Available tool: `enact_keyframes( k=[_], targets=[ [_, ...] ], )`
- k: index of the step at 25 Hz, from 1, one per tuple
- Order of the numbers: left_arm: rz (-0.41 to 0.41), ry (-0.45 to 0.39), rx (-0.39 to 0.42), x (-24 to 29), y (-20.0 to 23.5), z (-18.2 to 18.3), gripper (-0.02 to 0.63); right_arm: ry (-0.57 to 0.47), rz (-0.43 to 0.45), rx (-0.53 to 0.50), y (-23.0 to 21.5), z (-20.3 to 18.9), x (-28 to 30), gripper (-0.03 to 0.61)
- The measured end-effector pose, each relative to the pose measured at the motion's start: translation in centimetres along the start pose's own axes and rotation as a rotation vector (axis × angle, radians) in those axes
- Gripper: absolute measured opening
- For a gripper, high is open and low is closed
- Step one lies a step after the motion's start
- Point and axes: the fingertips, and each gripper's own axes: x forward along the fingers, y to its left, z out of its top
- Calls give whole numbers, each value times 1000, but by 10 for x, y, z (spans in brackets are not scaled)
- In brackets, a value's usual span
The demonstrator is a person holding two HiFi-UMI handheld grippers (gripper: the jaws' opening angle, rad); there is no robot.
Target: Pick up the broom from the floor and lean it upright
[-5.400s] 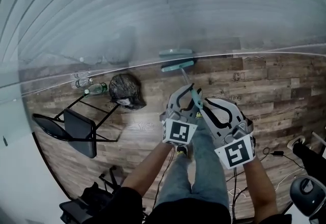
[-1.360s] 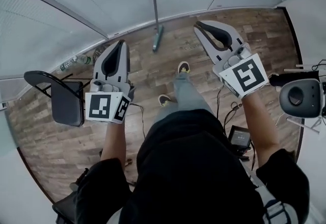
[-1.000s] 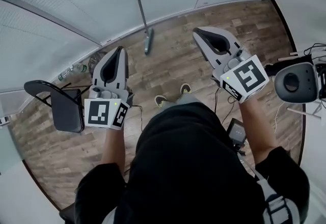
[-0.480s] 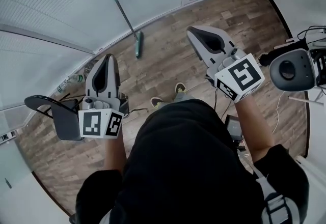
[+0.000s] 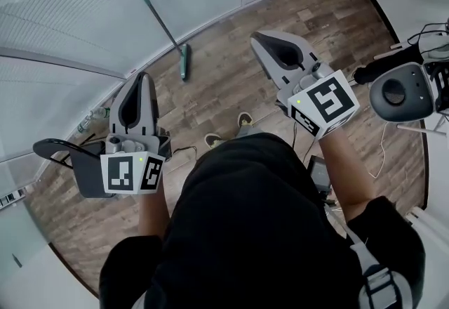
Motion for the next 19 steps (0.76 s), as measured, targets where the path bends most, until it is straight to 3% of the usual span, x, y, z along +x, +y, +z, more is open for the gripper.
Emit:
enact_keyframes(
  k=[6,19],
  targets=[
    [7,33,40,-3,-3,-4,21,-8,1,3,2,2,2,18],
    [69,41,34,-6,21,-14,21,1,31,-2,1,-7,28,18]
  ],
)
